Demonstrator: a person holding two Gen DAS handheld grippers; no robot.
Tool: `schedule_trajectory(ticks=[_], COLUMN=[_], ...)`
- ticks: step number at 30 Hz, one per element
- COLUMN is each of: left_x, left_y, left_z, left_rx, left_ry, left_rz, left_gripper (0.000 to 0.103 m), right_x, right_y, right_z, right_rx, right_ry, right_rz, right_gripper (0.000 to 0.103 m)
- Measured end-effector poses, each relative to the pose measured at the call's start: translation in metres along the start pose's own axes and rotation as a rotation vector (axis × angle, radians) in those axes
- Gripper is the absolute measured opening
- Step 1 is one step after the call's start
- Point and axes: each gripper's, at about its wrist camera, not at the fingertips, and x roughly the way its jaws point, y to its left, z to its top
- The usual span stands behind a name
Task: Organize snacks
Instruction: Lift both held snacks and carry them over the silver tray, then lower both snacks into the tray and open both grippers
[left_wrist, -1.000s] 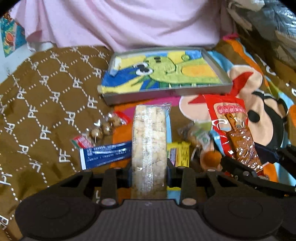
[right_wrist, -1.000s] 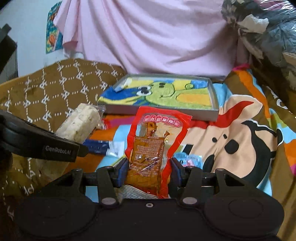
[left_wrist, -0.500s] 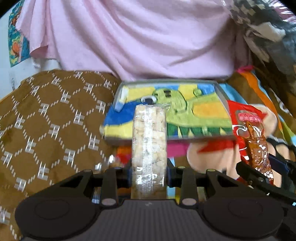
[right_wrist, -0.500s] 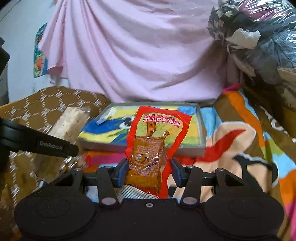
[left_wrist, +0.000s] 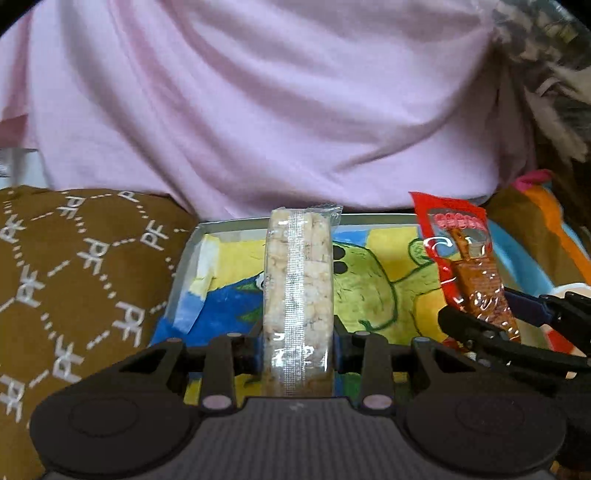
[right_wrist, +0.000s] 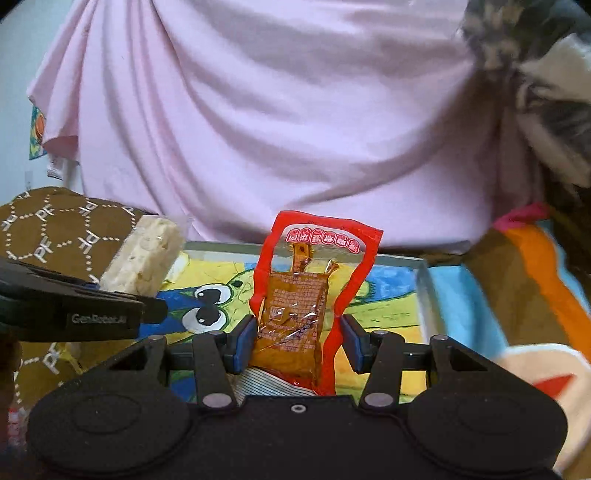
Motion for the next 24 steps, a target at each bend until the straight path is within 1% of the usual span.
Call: schedule_trajectory(ticks=[3, 5, 12, 15, 20, 23, 24], left_x=[0.024, 0.038, 0.067, 0.063, 0.063, 0.060, 0.059], left_y=[0.003, 0.005, 0.002, -0.002, -0.005, -0.006, -0.005], left_z=[0.000, -0.001, -0.013, -0.015, -0.015, -0.017, -0.017], left_rx=[0.000, -0.006, 0.006, 0.020, 0.024, 0.024, 0.021], left_ry=[0.022, 0.045, 0.109, 0.094, 0.094, 0.098, 0.097], left_rz=[-0.010, -0.024, -0.063, -0.062, -0.063, -0.052, -0.046], left_gripper=[0.036, 0.036, 0.036, 0.036, 0.036, 0.040, 0.043], right_x=[0.026, 0.036, 0.050, 0.052, 0.053, 0.051, 0.050], right_y=[-0.002, -0.002, -0.007, -0.011, -0.011, -0.011, -0.010], right_z=[-0.005, -0.010, -0.024, -0.029, -0.032, -0.034, -0.034], right_rx=[0.002, 0.000, 0.008, 0.010, 0.019, 0.023, 0.022], right_ry=[0.031, 0.053, 0.134, 0.154, 0.146, 0.138, 0.137], right_rz=[-0.005, -0.019, -0.053, -0.061, -0.066, -0.064, -0.064], right_gripper=[0.051, 0.051, 0.051, 0.051, 0.053, 0.058, 0.061])
